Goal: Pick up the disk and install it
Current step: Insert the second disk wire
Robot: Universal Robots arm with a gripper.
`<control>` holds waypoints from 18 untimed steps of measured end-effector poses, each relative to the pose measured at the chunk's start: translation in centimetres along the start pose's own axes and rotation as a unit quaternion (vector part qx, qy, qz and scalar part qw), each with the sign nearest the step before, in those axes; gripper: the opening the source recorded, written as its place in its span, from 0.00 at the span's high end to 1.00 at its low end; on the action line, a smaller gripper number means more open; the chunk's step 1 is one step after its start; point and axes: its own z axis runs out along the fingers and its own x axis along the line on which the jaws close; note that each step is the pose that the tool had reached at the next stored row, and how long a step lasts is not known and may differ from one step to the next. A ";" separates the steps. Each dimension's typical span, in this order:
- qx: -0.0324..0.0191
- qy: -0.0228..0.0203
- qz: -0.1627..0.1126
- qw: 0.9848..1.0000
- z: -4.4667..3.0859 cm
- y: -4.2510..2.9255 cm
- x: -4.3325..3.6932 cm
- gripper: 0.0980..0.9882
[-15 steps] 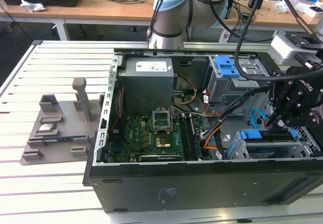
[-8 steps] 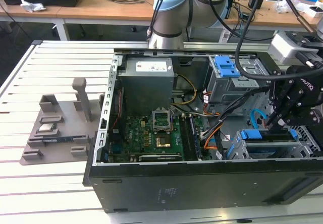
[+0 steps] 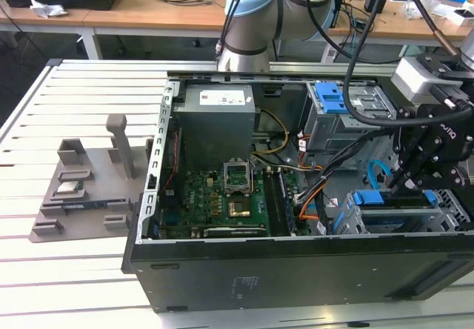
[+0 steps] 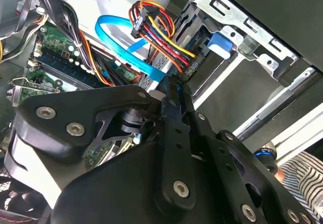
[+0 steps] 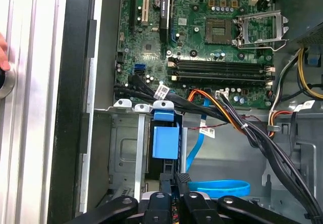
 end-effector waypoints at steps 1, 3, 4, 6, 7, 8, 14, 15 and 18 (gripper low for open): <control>0.000 0.000 0.000 1.000 0.10 -0.01 0.00 0.93; 0.000 -0.001 0.000 1.000 0.15 -0.01 -0.01 0.93; 0.000 -0.001 0.000 1.000 0.15 -0.01 -0.01 0.93; 0.000 -0.002 0.000 1.000 0.25 -0.02 -0.02 0.92; 0.000 -0.001 0.000 1.000 0.21 -0.02 -0.03 0.85; 0.000 -0.001 0.000 1.000 0.13 -0.01 -0.02 0.85; 0.000 -0.001 0.000 1.000 -3.61 0.29 -0.97 0.85; 0.000 -0.001 0.000 1.000 -4.04 0.33 -1.24 0.94; 0.000 -0.001 0.000 1.000 -4.60 0.37 -1.45 0.99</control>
